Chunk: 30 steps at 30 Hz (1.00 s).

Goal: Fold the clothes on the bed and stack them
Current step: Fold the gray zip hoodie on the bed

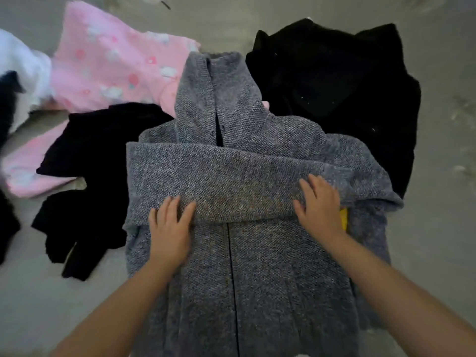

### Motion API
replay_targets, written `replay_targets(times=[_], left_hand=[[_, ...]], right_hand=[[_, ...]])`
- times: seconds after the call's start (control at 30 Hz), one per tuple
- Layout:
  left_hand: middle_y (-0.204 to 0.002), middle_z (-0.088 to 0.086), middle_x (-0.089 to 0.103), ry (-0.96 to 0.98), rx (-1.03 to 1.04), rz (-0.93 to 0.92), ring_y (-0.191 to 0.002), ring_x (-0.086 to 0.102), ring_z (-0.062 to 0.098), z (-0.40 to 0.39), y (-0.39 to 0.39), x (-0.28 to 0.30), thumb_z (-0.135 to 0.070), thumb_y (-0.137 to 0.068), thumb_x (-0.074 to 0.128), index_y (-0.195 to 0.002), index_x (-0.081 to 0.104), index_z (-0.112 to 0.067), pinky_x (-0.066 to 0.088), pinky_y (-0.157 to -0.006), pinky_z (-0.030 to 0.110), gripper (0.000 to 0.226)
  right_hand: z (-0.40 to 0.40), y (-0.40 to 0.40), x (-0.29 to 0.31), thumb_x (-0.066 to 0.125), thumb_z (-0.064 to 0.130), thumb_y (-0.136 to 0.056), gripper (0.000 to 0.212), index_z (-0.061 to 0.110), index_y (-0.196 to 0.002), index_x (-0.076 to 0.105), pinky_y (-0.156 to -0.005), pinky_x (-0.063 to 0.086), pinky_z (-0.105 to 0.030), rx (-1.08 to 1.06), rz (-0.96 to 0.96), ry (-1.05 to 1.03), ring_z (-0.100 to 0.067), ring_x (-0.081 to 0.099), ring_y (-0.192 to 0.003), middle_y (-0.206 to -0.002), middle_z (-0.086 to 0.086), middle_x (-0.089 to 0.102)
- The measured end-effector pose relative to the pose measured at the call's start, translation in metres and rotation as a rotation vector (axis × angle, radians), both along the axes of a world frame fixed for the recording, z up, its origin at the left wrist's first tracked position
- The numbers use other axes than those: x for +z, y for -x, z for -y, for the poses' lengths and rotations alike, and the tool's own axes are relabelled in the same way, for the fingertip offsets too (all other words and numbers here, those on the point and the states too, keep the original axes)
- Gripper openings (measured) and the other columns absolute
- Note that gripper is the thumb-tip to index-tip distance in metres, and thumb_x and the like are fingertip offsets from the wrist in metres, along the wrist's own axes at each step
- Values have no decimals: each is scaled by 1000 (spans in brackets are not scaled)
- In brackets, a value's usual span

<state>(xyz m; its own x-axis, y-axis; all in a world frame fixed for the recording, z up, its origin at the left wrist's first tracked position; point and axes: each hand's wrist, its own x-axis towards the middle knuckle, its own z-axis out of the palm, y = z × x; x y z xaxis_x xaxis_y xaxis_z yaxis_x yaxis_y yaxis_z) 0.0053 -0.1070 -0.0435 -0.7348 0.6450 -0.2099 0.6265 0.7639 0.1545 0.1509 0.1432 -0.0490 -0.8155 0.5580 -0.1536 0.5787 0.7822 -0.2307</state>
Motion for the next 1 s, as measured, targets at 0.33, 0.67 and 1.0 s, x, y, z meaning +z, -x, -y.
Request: replay_targets(times=[0.33,0.67,1.0], left_hand=[[-79,26,58,-117,-36,-122,-64,57,39,46,73,-9,10,-47,80,-93,65,4,48,-47,36,49],[-101,10,64,-155,-89,315,-95,61,27,49,94,0,3,-80,52,-103,64,-5,52,-80,34,27],[-117,9,58,180,-535,312,-125,41,22,-12,224,24,-5,-76,54,-102,62,-6,31,-103,29,27]], right_hand=[[-32,76,1,53,-9,-77,24,-7,-99,63,-90,37,-54,2,-39,-247,-42,57,-86,-87,-26,61],[18,111,13,59,1,-76,47,-2,-122,51,-106,21,-56,117,172,-178,-35,48,-117,-122,-21,53],[62,173,12,40,20,-93,42,16,-134,38,-112,9,-49,110,335,-82,-20,43,-120,-127,0,50]])
